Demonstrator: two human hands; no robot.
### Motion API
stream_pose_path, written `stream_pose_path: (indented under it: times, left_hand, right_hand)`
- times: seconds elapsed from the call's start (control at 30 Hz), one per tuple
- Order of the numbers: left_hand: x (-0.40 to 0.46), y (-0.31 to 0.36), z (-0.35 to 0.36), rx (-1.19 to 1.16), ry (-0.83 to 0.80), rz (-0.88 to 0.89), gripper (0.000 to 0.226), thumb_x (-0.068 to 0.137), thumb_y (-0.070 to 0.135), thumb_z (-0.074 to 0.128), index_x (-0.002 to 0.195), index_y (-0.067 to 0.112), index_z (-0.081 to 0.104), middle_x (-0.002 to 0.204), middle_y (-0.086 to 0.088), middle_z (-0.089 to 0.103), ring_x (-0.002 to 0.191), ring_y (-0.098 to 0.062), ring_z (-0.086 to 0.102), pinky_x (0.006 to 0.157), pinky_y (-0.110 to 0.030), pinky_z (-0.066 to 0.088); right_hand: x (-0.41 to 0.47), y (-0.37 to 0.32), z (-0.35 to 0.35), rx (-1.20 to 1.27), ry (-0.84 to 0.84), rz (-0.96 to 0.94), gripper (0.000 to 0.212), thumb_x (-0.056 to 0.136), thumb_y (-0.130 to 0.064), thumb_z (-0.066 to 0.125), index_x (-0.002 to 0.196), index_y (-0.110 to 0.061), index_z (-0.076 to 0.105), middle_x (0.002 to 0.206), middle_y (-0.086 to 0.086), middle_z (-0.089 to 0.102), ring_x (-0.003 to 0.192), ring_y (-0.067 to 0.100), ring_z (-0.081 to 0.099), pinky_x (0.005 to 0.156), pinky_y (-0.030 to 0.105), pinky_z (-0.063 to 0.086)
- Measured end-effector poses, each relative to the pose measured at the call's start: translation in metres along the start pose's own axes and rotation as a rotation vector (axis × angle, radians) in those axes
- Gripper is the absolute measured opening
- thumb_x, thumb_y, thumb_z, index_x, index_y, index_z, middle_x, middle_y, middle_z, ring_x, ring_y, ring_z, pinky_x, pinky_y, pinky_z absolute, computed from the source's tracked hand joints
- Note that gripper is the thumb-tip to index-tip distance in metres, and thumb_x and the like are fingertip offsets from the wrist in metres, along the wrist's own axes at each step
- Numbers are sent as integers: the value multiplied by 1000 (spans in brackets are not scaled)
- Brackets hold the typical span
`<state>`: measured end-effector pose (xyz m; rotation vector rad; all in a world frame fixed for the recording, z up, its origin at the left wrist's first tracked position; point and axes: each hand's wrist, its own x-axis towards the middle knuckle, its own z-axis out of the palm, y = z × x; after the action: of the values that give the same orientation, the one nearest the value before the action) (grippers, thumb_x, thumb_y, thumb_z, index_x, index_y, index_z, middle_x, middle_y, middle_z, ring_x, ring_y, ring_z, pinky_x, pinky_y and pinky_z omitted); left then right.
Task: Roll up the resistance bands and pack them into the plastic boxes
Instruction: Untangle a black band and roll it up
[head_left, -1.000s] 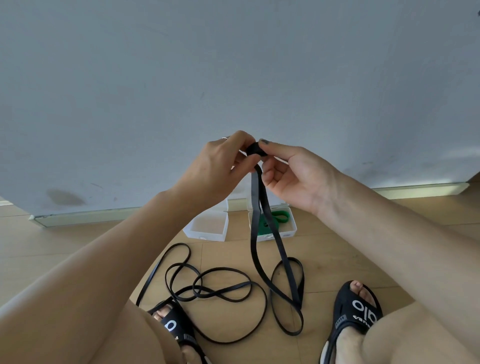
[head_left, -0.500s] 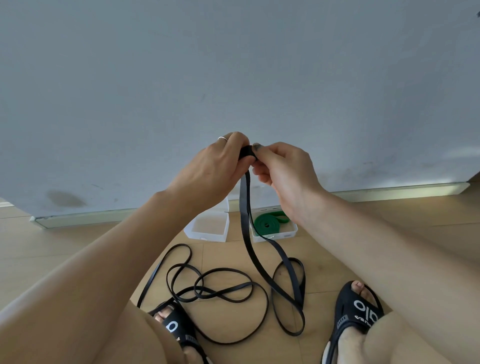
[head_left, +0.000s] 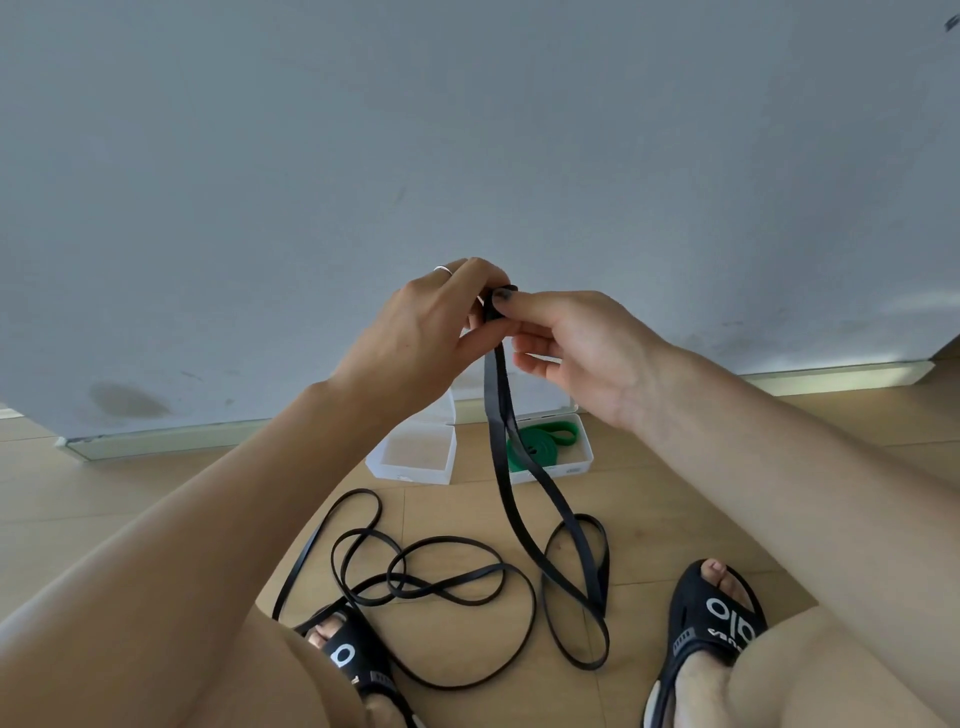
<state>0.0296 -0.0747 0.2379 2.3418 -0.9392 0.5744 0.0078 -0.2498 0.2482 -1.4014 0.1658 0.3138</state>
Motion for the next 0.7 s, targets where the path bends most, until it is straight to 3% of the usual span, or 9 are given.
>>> stream_pose_path:
  times: [0.2,0.37,0.53,0.7]
  left_hand:
    - [0,1,4,-105,21,-50,16,92,16,73,103,7,67,88,0,69,80,-14,66,76,-34,56]
    - [0,2,-2,-119,71,-63,15,92,19,73,100,8,67,83,0,69,79,-15,66,76,-33,55]
    - [-3,-3,-5,-47,-26,-28,14,93,20,68,98,8,65,84,-1,65,76,-20,64,70,-41,55]
    - [-2,-5,-11,62,-93,-13,16,94,26,64,95,11,63,80,-1,62,70,-25,61,64,-46,53]
  right_hand:
    - [2,3,-1,87,-46,39,10,95,-23,73,101,-15,76,106,5,72,103,19,62,106,40,52]
    - [-2,1,0,198,-50,106,13,93,-25,75,103,-16,74,98,3,67,100,19,61,107,43,51]
    - [0,4,-1,218,-70,227,17,90,-26,77,103,-16,73,88,2,73,96,20,68,107,39,51]
    - [1,8,2,191,-70,192,18,91,-25,76,105,-16,71,98,5,74,97,20,68,101,37,52]
